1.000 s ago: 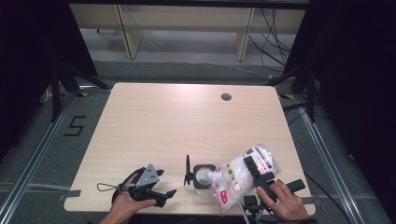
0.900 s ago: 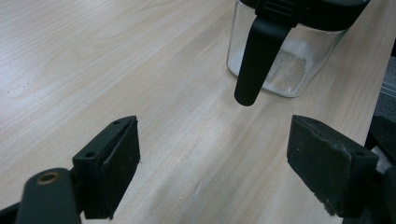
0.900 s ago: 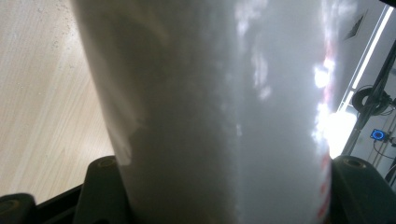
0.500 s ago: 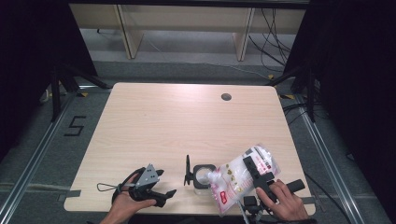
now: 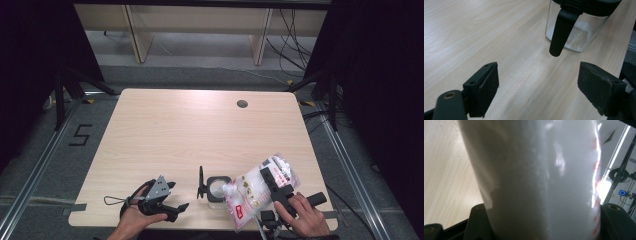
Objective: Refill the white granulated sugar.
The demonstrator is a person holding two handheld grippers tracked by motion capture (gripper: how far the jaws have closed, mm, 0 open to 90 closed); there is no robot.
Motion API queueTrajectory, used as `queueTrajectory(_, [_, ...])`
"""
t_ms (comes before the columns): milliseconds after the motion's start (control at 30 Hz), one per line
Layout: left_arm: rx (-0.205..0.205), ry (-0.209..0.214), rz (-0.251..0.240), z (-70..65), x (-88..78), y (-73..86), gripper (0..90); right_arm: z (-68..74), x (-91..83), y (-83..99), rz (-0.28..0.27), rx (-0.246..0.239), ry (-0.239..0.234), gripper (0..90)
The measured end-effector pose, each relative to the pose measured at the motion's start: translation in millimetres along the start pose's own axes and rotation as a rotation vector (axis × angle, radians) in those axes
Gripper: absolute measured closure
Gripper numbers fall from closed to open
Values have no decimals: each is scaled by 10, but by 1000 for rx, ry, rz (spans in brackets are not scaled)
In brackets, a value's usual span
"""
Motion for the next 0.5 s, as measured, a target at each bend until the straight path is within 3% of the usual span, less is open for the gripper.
queueTrajectory(33, [16, 1, 0, 10, -5, -2, 169, 0, -3, -1, -2, 2, 2, 410])
queueTrajectory(100, [-34, -3, -19, -15, 13, -16, 169, -16, -2, 1, -2, 3, 9, 410])
queueTrajectory(133, [-32, 1, -16, -17, 12, -14, 169, -24, -2, -11, -7, 0, 18, 410])
queueTrajectory(167, [-11, 0, -2, -3, 2, 1, 169, -12, -3, -6, -4, -10, 6, 410])
queueTrajectory(333, [-5, 12, 11, -9, -6, 10, 170, -20, 3, -14, -11, 3, 17, 411])
queueTrajectory(400, [26, 4, 4, 13, -6, -1, 169, -9, -1, -8, -7, 12, 12, 412])
queueTrajectory(433, [-5, 2, 1, -3, 0, 3, 169, -12, 4, -8, -9, 13, 12, 412])
queueTrajectory(500, [-7, 2, 2, -5, 0, 3, 169, -19, 6, -12, -9, 2, 14, 413])
Point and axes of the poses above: each handheld gripper's, and its own axes: x roughly forward along the jaws, y roughly out of its underside, z roughly to its left, the point moved 10 cm from there along x, roughly forward along the jaws, and after that the axes turned 10 degrees about x, right-handed, at the moved point
